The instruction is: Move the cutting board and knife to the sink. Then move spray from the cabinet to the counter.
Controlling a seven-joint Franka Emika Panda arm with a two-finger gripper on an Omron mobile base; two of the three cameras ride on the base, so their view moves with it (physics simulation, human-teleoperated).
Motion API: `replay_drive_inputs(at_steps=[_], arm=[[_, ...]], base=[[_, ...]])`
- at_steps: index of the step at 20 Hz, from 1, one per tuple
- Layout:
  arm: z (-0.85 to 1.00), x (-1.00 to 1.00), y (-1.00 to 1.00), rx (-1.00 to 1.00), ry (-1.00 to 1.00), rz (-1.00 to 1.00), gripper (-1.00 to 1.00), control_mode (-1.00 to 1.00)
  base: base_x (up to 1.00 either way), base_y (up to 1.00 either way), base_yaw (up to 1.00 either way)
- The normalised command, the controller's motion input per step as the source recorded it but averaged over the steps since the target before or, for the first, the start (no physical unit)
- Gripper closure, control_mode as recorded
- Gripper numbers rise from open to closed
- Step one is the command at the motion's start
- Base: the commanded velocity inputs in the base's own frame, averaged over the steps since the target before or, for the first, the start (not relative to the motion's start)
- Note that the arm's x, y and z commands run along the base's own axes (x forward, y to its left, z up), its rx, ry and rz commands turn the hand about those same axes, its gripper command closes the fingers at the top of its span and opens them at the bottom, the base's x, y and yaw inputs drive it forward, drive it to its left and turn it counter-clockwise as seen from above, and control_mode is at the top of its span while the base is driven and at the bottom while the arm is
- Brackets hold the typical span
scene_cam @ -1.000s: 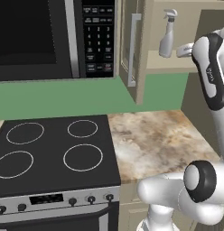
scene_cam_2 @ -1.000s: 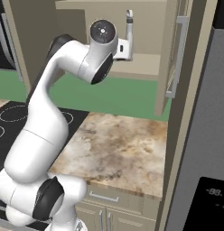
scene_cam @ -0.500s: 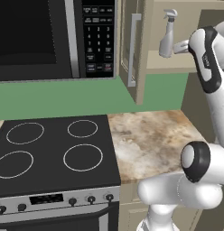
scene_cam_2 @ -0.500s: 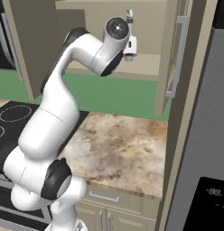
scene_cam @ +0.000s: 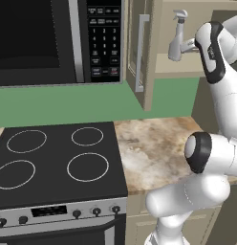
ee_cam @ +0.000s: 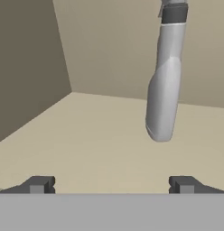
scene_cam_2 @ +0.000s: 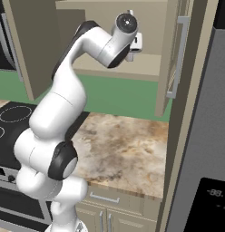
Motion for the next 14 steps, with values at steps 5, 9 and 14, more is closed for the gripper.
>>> replay_drive_inputs(at_steps=[5,9,14], arm=[[0.0,0.29,-0.09,-0.02,0.02,0.02,-1.0,-1.0],[0.0,0.28,-0.02,-0.01,0.0,0.0,-1.0,-1.0],[0.0,0.32,0.0,0.0,0.0,0.0,-1.0,-1.0]], base=[[0.0,0.0,0.0],[0.0,0.0,0.0],[0.0,0.0,0.0]])
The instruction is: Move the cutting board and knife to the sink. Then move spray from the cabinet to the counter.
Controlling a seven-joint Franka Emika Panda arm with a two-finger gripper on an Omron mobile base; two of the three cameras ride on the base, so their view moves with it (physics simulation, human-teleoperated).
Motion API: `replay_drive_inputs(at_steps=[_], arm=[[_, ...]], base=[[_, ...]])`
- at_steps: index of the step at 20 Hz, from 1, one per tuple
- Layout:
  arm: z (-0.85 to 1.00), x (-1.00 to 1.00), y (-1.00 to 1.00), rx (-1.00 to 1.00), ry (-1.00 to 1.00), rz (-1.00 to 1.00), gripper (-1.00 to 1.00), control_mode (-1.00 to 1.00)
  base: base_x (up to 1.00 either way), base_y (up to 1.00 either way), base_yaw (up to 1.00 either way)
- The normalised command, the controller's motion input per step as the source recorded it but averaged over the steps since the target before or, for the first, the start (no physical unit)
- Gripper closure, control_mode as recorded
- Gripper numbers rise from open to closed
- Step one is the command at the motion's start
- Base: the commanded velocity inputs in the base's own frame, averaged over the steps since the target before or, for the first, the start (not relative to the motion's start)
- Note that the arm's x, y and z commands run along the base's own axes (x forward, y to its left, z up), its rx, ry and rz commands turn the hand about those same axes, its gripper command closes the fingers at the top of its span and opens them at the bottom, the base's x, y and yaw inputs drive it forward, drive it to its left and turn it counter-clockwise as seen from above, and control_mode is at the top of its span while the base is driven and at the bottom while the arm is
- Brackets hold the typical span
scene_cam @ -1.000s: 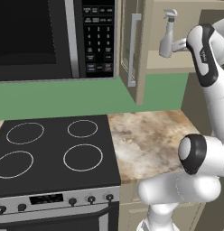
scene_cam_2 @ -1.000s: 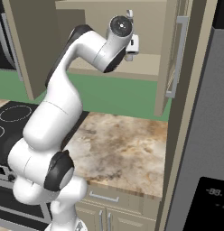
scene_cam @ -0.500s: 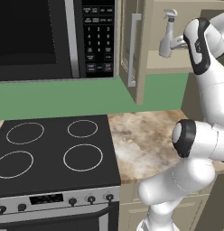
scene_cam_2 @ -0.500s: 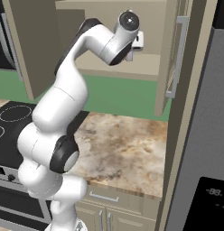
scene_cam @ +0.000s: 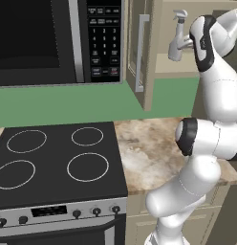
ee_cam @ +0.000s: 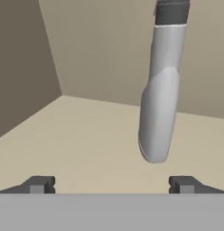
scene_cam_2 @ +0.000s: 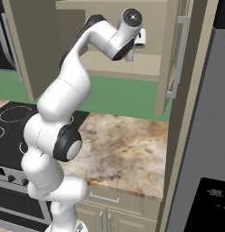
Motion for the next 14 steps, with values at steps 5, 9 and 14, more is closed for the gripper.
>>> replay_drive_inputs(at_steps=[5,9,14], arm=[[0.0,0.33,-0.03,0.0,0.0,0.0,-1.0,-1.0],[0.0,0.26,-0.07,-0.01,0.0,0.0,-1.0,-1.0],[0.0,0.18,-0.06,-0.01,0.0,0.0,-1.0,-1.0]], base=[[0.0,0.0,0.0],[0.0,0.0,0.0],[0.0,0.0,0.0]])
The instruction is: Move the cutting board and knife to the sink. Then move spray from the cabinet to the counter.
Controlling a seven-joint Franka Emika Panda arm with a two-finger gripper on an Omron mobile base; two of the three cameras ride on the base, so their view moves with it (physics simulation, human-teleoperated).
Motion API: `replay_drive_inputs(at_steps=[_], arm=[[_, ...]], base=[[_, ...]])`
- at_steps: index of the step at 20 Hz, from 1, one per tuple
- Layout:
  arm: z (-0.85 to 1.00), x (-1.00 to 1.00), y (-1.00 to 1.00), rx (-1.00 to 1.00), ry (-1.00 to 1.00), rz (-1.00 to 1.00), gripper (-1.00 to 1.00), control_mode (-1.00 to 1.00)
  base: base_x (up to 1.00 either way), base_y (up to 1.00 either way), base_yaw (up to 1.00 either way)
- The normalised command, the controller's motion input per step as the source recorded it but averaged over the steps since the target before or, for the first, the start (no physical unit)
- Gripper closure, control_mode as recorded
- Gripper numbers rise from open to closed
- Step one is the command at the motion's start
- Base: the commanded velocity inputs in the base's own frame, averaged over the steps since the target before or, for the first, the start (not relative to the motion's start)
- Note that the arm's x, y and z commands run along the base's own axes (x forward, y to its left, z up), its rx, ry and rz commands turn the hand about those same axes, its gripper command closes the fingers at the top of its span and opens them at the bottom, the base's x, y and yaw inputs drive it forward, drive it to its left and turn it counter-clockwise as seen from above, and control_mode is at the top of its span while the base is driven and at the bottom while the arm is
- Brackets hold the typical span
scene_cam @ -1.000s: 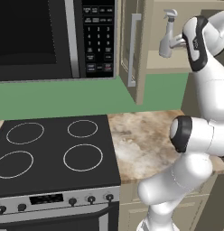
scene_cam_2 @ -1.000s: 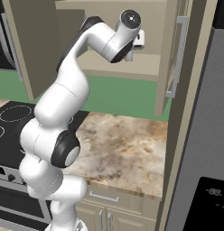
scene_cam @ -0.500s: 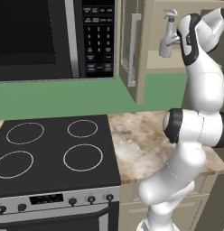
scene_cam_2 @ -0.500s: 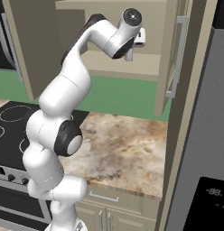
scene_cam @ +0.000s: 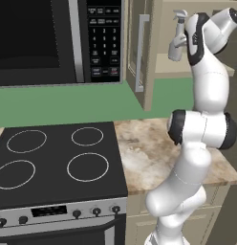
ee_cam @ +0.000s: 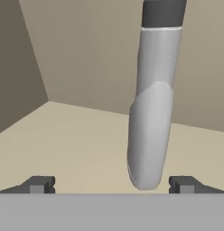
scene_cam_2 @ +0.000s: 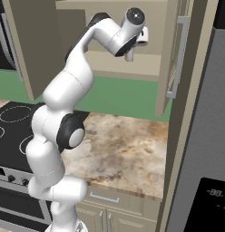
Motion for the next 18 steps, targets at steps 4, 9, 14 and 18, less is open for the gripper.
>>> replay_drive_inputs(at_steps=[4,9,14,18], arm=[[-0.01,0.21,-0.02,0.0,0.0,0.0,-1.0,-1.0],[-0.02,0.22,-0.02,0.0,0.0,0.0,-1.0,-1.0],[-0.03,0.18,-0.05,0.0,0.0,0.0,-1.0,-1.0],[-0.02,0.19,-0.07,0.0,0.01,0.0,-1.0,-1.0]], base=[[0.0,0.0,0.0],[0.0,0.0,0.0],[0.0,0.0,0.0],[0.0,0.0,0.0]])
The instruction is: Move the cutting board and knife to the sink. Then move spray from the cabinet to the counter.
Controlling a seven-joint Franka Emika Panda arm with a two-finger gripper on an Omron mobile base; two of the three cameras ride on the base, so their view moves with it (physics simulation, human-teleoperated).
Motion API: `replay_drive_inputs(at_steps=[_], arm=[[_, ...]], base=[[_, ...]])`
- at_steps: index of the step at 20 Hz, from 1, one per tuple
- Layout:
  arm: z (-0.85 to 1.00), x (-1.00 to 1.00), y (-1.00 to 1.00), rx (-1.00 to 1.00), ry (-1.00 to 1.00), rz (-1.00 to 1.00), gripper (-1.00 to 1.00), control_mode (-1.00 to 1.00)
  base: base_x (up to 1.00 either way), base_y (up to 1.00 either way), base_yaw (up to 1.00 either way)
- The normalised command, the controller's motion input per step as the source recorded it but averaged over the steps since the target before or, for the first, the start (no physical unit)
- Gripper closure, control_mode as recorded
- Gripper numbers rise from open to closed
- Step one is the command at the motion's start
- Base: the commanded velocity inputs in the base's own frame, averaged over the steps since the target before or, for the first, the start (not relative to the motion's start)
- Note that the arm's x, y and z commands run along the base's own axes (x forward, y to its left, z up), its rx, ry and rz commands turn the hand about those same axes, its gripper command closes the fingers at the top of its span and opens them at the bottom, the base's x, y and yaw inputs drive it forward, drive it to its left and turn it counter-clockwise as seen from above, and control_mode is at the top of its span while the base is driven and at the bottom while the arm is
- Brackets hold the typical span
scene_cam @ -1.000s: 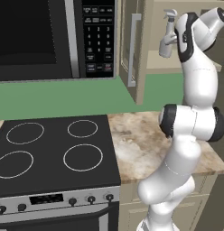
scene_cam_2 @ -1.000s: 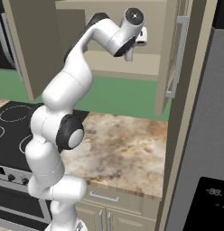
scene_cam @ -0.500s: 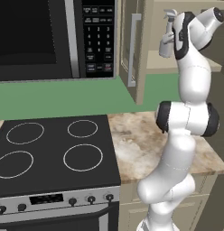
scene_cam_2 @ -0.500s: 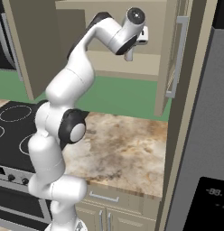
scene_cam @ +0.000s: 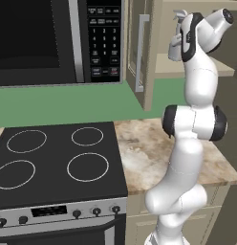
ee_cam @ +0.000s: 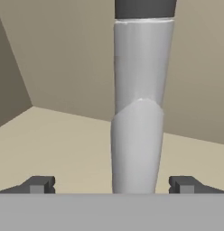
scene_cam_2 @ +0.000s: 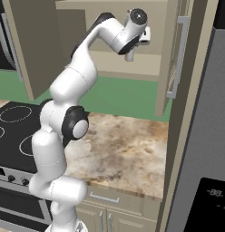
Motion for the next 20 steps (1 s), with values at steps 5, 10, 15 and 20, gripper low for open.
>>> replay_drive_inputs(at_steps=[5,10,15,20], arm=[[-0.02,0.2,-0.06,0.0,0.03,0.0,-1.0,-1.0],[-0.04,0.19,-0.01,0.0,0.01,0.0,-1.0,-1.0],[0.0,0.17,0.0,0.0,0.0,0.0,-1.0,-1.0],[-0.01,0.13,0.0,0.0,0.0,0.0,-1.0,-1.0]], base=[[0.0,0.0,0.0],[0.0,0.0,0.0],[0.0,0.0,0.0],[0.0,0.0,0.0]])
